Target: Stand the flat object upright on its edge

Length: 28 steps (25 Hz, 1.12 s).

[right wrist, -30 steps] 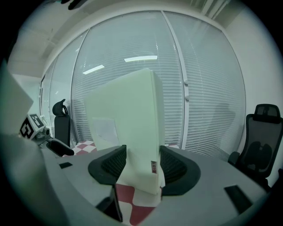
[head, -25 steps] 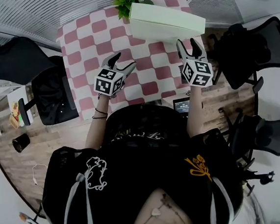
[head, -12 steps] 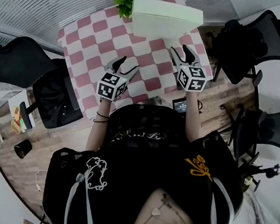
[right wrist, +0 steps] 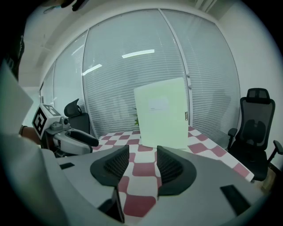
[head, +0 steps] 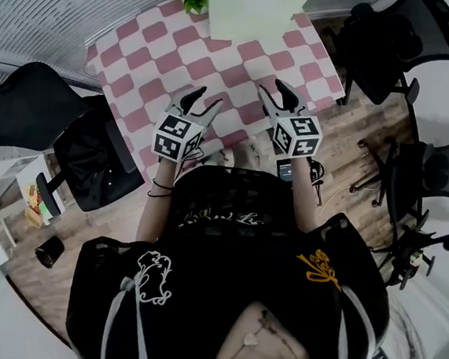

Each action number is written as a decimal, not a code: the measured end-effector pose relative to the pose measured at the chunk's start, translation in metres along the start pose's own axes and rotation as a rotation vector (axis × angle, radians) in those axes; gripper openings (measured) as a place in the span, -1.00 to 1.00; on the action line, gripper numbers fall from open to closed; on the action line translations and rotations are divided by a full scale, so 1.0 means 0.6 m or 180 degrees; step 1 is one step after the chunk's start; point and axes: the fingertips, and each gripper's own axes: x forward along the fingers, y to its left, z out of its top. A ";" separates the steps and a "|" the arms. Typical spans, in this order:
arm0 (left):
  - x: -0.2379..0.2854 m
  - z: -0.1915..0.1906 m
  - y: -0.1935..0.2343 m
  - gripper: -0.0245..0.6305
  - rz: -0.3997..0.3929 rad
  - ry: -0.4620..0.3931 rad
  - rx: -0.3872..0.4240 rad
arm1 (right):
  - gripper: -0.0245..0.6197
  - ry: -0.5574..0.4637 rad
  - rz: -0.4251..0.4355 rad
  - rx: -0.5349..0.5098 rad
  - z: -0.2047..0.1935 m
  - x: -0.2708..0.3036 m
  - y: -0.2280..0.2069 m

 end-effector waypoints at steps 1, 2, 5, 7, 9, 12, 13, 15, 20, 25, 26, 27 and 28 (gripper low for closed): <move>-0.004 -0.004 -0.005 -0.28 -0.0032 0.0004 0.0004 | -0.31 0.0002 -0.0006 0.0014 -0.006 -0.009 0.009; -0.006 -0.008 -0.010 -0.29 -0.0063 0.0009 0.0007 | -0.33 0.0006 -0.0011 0.0024 -0.011 -0.017 0.018; -0.011 -0.016 -0.026 -0.32 -0.0150 0.0017 0.0028 | -0.37 0.0020 -0.0027 0.0045 -0.023 -0.038 0.036; -0.014 -0.018 -0.037 -0.34 -0.0194 0.0009 0.0056 | -0.39 0.0024 -0.0028 0.0049 -0.028 -0.049 0.046; -0.015 -0.017 -0.046 -0.38 -0.0207 -0.0007 0.0082 | -0.41 0.0032 -0.0016 0.0044 -0.031 -0.057 0.053; -0.016 -0.013 -0.058 -0.46 -0.0198 -0.0046 0.0100 | -0.44 0.0063 0.0017 0.0050 -0.038 -0.068 0.061; -0.017 -0.011 -0.061 -0.48 -0.0193 -0.0062 0.0102 | -0.44 0.0071 0.0035 0.0047 -0.039 -0.070 0.063; -0.018 -0.008 -0.067 -0.50 -0.0178 -0.0091 0.0100 | -0.45 0.0072 0.0082 0.0023 -0.040 -0.076 0.069; -0.021 0.001 -0.091 -0.51 -0.0102 -0.0184 0.0041 | -0.47 0.0010 0.0176 0.0017 -0.043 -0.113 0.076; -0.025 -0.004 -0.153 -0.51 -0.0032 -0.0188 0.0112 | -0.50 -0.0012 0.0268 -0.0001 -0.064 -0.173 0.072; -0.026 -0.008 -0.167 -0.51 -0.0011 -0.0183 0.0120 | -0.51 -0.0020 0.0291 0.0000 -0.070 -0.186 0.071; -0.028 -0.012 -0.182 -0.51 0.0009 -0.0178 0.0120 | -0.51 -0.0033 0.0312 0.0005 -0.074 -0.198 0.070; -0.029 -0.016 -0.197 -0.51 0.0023 -0.0172 0.0118 | -0.52 -0.0050 0.0334 0.0011 -0.079 -0.210 0.068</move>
